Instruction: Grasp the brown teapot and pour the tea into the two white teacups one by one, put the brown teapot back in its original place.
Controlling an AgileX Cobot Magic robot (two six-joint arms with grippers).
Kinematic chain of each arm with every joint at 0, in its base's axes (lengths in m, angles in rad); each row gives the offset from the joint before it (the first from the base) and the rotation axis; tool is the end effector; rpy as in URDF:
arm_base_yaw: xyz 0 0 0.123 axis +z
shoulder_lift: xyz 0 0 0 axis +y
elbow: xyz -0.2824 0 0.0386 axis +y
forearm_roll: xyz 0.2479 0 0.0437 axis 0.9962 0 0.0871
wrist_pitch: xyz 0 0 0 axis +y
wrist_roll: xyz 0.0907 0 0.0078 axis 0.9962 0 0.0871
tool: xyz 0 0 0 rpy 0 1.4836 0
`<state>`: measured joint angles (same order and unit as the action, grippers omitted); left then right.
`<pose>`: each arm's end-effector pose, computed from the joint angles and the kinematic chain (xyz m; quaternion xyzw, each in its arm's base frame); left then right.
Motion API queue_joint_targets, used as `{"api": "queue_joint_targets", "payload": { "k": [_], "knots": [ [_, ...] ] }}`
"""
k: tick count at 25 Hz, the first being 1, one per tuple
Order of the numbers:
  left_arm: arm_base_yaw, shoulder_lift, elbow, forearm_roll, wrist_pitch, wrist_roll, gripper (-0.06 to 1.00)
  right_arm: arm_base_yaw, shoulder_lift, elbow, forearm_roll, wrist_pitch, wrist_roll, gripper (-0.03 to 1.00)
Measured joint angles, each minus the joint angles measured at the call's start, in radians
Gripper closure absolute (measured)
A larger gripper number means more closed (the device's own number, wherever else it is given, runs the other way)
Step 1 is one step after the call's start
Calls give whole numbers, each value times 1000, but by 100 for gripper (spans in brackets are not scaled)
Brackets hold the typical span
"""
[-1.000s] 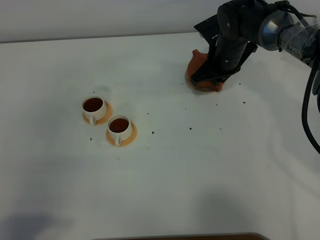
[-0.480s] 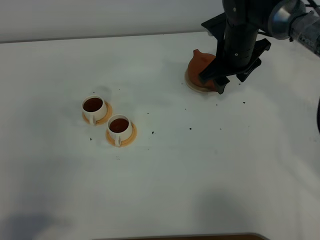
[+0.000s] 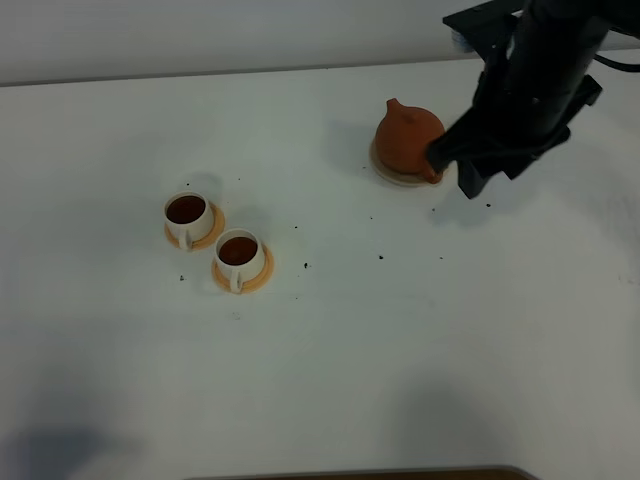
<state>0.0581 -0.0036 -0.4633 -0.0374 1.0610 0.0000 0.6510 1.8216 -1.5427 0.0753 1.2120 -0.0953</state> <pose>-0.0012 -0.0030 0.2669 -0.0246 0.8613 -0.0040 0.5075 0.2927 0.2311 0.2712 -0.3535 0.9310 0.0577 0.0703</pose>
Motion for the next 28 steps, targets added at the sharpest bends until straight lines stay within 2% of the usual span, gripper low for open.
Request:
{"api": "queue_joint_targets", "payload": {
  "k": [7, 14, 21, 28],
  "knots": [
    [0, 0, 0, 0, 0, 0, 65, 0, -305, 381, 5, 3, -12, 49],
    [0, 0, 0, 0, 0, 0, 65, 0, -588, 673, 5, 6, -24, 49],
    [0, 0, 0, 0, 0, 0, 65, 0, -802, 828, 1, 8, -33, 49],
    [0, 0, 0, 0, 0, 0, 65, 0, -960, 901, -7, 7, -35, 49]
  ]
}}
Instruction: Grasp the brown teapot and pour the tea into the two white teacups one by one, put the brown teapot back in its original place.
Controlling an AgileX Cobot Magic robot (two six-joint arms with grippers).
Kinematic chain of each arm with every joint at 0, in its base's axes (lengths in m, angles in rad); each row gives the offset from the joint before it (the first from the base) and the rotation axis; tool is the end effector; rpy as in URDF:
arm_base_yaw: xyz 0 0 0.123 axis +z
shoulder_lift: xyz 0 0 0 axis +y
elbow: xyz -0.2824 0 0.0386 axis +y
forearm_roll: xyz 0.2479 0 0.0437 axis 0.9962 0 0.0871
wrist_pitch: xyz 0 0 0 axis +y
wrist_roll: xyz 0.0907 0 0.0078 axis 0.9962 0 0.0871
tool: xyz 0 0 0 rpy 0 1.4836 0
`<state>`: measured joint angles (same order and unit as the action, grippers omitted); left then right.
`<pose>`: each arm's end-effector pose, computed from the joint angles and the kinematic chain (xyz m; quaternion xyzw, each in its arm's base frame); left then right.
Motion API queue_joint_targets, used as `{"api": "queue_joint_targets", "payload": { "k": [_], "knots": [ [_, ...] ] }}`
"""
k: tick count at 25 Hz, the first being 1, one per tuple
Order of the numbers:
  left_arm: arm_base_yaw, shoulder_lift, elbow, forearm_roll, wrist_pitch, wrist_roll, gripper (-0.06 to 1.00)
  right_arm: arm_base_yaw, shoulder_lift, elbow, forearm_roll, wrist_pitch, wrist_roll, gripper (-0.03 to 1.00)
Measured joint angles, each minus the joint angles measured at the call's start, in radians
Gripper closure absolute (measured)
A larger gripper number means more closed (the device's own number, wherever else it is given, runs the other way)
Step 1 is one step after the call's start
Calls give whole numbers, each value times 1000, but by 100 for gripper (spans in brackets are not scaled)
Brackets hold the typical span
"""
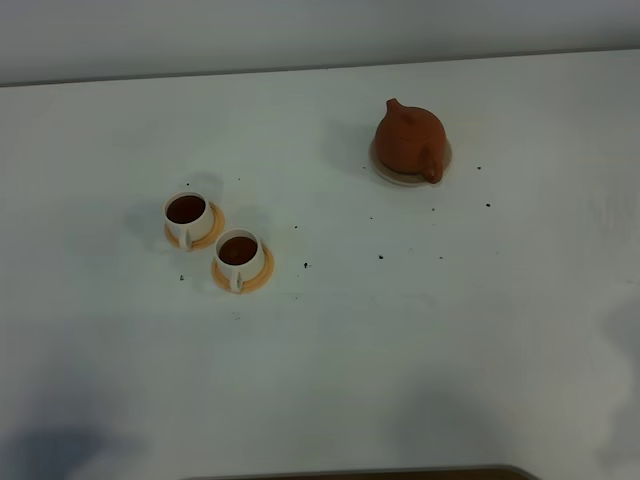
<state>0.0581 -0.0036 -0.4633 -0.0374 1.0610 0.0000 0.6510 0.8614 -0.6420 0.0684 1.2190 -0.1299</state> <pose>-0.0012 -0.0030 0.2669 -0.0246 0.8613 -0.0040 0.5075 0.0892 0.0753 0.2624 -0.3705 0.9218 0.0603 0.0973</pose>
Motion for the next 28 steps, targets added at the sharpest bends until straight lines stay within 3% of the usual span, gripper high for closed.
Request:
{"api": "queue_joint_targets", "payload": {
  "k": [8, 18, 28],
  "knots": [
    [0, 0, 0, 0, 0, 0, 65, 0, -113, 116, -7, -91, 0, 49],
    [0, 0, 0, 0, 0, 0, 65, -10, -229, 116, -26, -102, 26, 49],
    [0, 0, 0, 0, 0, 0, 65, -282, -262, 116, -35, -102, 46, 50]
  ]
}}
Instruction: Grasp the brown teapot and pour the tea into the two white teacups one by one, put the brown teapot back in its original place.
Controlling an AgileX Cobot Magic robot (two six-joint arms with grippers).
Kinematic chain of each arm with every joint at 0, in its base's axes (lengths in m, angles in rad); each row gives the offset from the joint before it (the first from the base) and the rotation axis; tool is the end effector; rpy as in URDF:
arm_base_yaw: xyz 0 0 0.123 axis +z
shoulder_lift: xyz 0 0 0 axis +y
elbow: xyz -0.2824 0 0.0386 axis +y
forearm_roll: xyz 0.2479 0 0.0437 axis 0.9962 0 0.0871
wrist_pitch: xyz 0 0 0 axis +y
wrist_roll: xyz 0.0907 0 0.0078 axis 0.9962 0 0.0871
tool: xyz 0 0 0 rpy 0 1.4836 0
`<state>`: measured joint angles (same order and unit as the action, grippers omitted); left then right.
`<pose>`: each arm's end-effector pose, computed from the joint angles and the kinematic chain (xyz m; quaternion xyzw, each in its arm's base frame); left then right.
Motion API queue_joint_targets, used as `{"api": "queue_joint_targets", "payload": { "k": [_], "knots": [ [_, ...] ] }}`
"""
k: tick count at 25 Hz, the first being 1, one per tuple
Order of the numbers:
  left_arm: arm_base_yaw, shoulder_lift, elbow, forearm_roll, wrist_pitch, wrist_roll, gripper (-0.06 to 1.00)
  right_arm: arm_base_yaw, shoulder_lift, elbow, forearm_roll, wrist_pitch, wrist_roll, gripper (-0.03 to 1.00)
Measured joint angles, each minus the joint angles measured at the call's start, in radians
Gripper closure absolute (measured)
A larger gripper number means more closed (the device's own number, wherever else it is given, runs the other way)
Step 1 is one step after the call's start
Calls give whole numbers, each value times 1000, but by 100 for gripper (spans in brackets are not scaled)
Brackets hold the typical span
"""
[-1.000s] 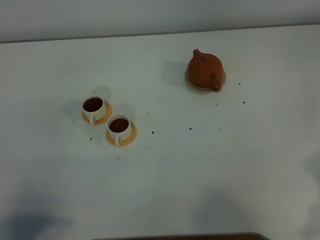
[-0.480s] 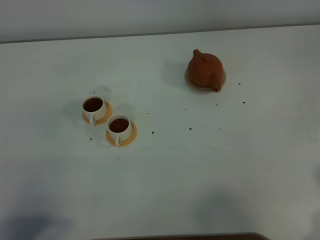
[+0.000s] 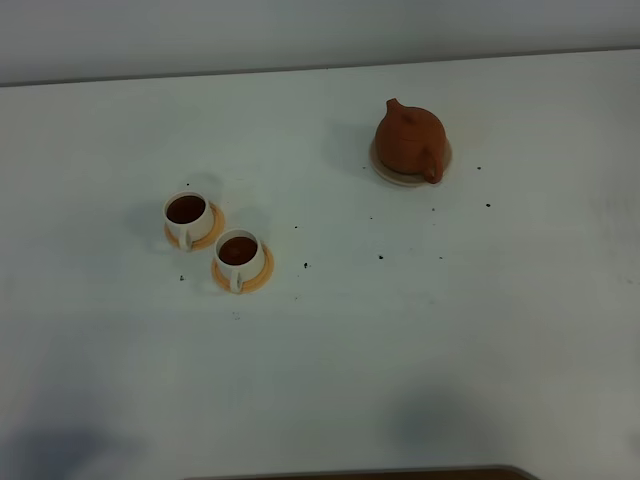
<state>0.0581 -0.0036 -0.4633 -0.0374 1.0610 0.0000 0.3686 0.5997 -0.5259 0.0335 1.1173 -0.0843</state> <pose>-0.0012 -0.0030 0.2669 -0.0246 0.8613 -0.0040 0.5075 0.0736 0.0314 0.2582 -0.2148 0.9487 0.0489 0.2267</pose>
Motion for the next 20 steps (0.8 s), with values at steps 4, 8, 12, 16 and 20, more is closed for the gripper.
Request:
{"api": "queue_joint_targets", "payload": {
  "k": [4, 8, 12, 16, 20],
  "knots": [
    [0, 0, 0, 0, 0, 0, 65, -84, -20, 1, 0, 0, 1, 50],
    [0, 0, 0, 0, 0, 0, 65, -115, -87, 2, 0, -1, 1, 50],
    [0, 0, 0, 0, 0, 0, 65, -117, -180, 2, 0, -1, 6, 50],
    [0, 0, 0, 0, 0, 0, 65, -117, -245, 2, 0, -1, 7, 50],
    [0, 0, 0, 0, 0, 0, 65, -117, -283, 2, 0, -1, 7, 50]
  ]
}}
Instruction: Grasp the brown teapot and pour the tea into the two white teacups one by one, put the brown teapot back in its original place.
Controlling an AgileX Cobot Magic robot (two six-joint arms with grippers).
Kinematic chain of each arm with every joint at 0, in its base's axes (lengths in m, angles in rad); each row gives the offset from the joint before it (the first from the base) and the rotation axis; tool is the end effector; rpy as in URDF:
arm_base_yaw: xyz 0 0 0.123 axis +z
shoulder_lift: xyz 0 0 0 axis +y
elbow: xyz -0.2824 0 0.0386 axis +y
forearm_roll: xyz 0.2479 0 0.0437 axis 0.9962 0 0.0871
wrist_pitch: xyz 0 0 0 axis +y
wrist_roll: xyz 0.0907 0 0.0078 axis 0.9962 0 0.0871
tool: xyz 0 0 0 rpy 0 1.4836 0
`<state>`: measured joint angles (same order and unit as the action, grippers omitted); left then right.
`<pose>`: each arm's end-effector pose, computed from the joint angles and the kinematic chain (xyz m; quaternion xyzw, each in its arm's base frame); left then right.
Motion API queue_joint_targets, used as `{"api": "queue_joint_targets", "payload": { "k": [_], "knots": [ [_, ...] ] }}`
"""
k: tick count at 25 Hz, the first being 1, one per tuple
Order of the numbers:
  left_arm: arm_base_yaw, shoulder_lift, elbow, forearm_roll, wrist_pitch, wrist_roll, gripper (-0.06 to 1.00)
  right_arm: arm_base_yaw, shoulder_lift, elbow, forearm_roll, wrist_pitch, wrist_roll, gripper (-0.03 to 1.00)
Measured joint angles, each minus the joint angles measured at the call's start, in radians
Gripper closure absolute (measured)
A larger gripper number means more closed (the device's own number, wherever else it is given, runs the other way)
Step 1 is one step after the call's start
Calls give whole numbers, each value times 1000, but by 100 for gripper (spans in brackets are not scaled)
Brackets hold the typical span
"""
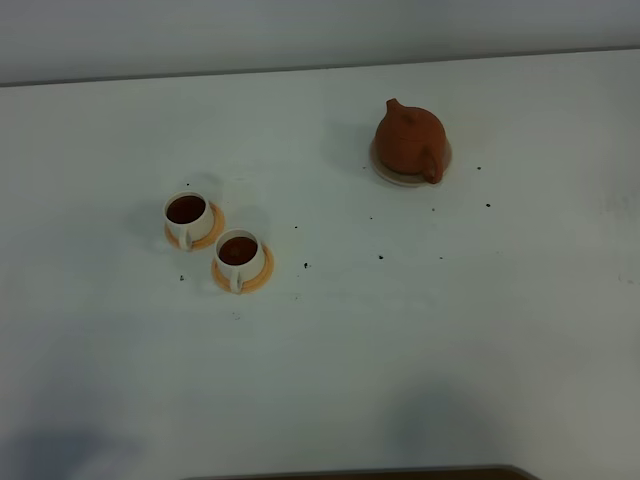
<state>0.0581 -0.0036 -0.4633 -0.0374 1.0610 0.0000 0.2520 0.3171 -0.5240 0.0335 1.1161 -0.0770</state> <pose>-0.0012 -0.0030 0.2669 -0.0246 0.8613 -0.0040 0.5075 0.0373 0.0124 0.2747 -0.1511 0.9183 0.0486 0.3628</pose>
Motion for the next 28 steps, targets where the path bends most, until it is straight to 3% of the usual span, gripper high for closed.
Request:
{"api": "queue_joint_targets", "payload": {
  "k": [10, 28],
  "knots": [
    [0, 0, 0, 0, 0, 0, 65, -50, -41, 0, 0, 0, 0, 50],
    [0, 0, 0, 0, 0, 0, 65, -50, -236, 6, 0, -1, 0, 50]
  ]
}}
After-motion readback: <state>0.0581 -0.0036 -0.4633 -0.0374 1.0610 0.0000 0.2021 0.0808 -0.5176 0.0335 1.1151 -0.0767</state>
